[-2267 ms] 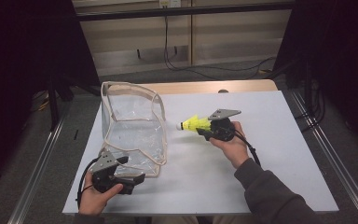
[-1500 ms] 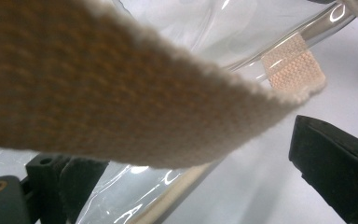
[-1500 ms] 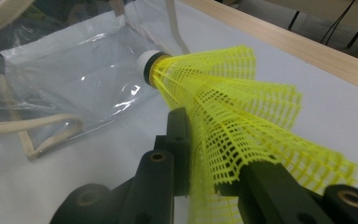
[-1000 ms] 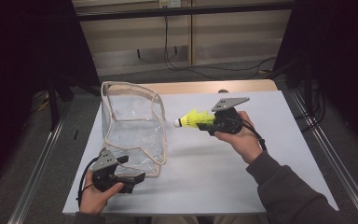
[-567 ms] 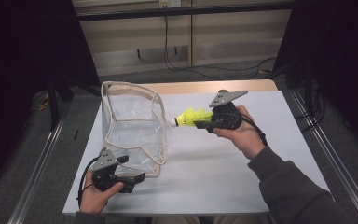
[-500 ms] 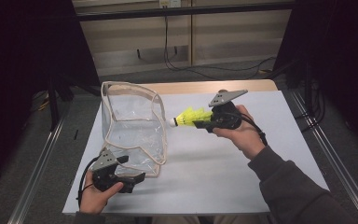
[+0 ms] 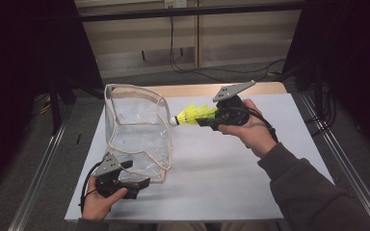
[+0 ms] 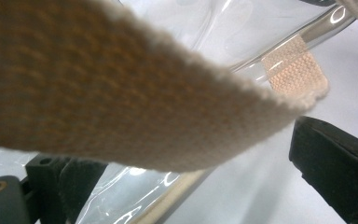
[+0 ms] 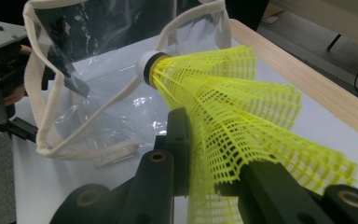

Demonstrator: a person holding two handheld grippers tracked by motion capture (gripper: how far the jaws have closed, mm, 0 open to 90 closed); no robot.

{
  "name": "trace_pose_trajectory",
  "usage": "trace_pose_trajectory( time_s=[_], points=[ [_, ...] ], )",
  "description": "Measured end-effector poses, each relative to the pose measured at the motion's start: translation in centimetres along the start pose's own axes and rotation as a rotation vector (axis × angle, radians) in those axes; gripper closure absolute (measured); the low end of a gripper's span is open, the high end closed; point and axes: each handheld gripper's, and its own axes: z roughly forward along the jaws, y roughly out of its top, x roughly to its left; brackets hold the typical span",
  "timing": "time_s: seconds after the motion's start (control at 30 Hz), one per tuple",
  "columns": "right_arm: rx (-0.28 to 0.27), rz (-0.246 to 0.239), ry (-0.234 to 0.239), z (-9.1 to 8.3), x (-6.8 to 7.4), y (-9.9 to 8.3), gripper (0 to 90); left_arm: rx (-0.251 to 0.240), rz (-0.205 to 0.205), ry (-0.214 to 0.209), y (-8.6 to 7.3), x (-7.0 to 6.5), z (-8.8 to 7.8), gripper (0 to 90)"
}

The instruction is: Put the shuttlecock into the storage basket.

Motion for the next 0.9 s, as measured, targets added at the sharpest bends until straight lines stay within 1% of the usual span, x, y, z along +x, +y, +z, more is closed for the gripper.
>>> trace_pose_trajectory(
  time_s=[0.3, 0.33, 0.57, 0.9],
  points=[
    [0.008, -0.036, 0.019, 1.0, 1.5, 1.9, 79.4, 0.000, 0.001, 0.002, 0.0, 0.0, 0.0, 5.0],
    [0.009, -0.038, 0.022, 1.1, 1.6, 2.1, 79.4, 0.006, 0.003, 0.001, 0.0, 0.0, -0.1, 5.0],
    [0.009, -0.057, 0.030, 2.0, 2.7, 3.6, 79.4, 0.000, 0.004, 0.001, 0.0, -0.1, -0.1, 5.0],
    [0.010, -0.067, 0.037, 3.1, 3.4, 4.9, 79.4, 0.000, 0.003, 0.002, -0.1, -0.1, -0.2, 5.0]
  ],
)
